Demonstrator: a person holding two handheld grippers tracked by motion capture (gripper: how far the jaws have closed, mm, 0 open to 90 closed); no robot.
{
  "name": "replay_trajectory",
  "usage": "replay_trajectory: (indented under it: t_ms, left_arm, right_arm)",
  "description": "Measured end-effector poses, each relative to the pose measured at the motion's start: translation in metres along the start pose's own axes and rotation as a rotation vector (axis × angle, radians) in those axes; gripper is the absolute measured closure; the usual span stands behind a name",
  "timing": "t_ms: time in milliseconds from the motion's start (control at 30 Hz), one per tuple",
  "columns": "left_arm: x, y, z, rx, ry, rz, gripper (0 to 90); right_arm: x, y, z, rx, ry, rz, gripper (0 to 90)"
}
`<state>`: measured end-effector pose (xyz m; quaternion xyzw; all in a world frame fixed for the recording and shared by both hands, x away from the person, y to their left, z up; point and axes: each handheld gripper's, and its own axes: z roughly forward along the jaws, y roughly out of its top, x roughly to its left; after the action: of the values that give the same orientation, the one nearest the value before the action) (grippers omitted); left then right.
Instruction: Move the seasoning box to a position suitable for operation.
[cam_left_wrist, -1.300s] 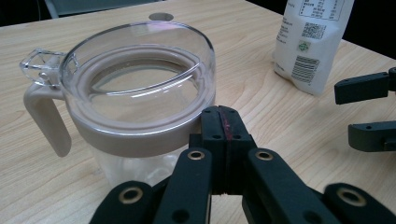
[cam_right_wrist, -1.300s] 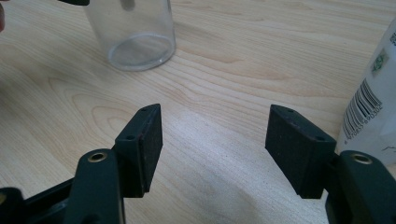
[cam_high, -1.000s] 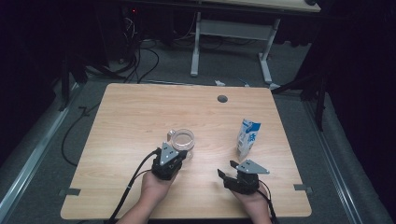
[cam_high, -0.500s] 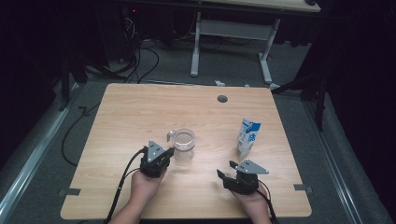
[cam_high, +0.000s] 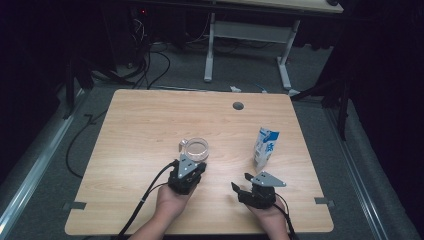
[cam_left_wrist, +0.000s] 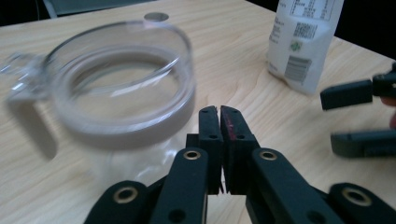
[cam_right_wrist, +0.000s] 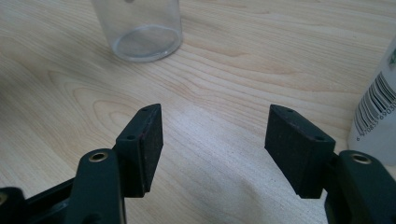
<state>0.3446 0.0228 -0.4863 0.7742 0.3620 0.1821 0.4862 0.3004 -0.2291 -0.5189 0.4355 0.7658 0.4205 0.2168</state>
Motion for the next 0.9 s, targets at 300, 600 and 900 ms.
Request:
replay_trajectory:
  t_ms: [300, 600, 900]
  left_arm:
    - [-0.001, 0.001, 0.018, 0.027, 0.040, -0.002, 89.9]
    - [0.003, -0.002, 0.011, 0.010, 0.050, -0.009, 90.0]
    - [0.008, -0.005, -0.001, -0.001, 0.065, -0.020, 90.0]
  right_arm:
    - [-0.005, 0.000, -0.003, -0.015, 0.011, 0.021, 37.3]
    - [-0.002, 0.001, 0.000, -0.006, 0.012, 0.010, 37.2]
    - [-0.001, 0.000, 0.000, -0.002, 0.011, 0.012, 37.2]
